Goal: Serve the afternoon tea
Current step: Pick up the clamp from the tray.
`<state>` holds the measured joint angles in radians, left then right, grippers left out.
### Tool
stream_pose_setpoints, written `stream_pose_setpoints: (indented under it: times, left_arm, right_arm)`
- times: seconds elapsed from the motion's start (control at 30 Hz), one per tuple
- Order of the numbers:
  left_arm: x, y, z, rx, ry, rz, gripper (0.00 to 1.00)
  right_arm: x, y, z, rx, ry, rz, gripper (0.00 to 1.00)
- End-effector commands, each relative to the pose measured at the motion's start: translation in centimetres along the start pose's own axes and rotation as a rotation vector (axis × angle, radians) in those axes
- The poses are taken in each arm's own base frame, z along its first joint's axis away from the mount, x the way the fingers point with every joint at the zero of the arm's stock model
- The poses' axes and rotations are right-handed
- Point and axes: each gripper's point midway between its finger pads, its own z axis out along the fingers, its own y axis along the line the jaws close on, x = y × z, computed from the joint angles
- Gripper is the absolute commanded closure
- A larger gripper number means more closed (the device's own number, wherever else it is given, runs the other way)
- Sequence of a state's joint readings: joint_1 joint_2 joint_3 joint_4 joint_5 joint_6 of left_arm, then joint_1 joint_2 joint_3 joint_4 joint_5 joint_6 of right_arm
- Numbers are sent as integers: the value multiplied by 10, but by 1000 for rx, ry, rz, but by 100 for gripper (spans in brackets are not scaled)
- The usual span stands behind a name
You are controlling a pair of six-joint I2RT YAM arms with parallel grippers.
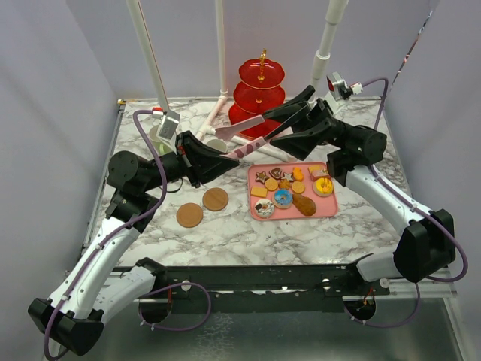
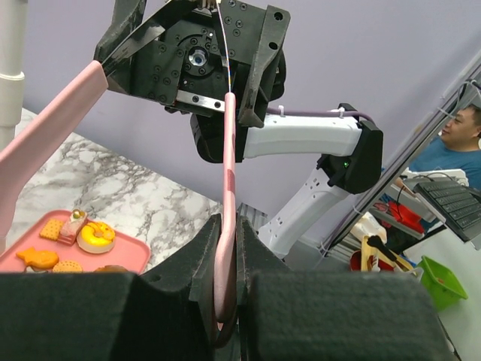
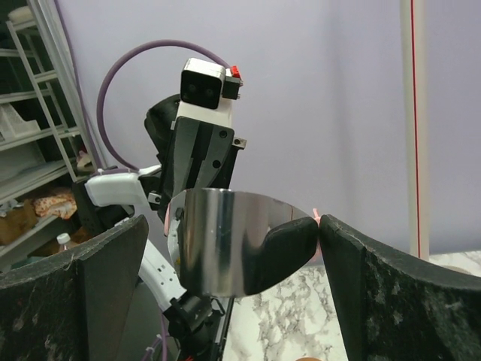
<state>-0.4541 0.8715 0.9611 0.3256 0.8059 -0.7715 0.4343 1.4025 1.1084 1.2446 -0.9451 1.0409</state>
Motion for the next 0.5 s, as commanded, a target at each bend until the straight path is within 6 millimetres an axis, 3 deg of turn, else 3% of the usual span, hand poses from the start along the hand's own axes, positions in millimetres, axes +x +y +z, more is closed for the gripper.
stream_pose_setpoints:
  times: [0.0,0.47]
  left_arm:
    - [-14,-7,2,23,-33,82,100]
    - [-11,3,2,-6,-41,116,100]
  right_arm:
    - [-2,26,2,-87,-10,20,0]
    - [15,31,20,-95,-6,48,0]
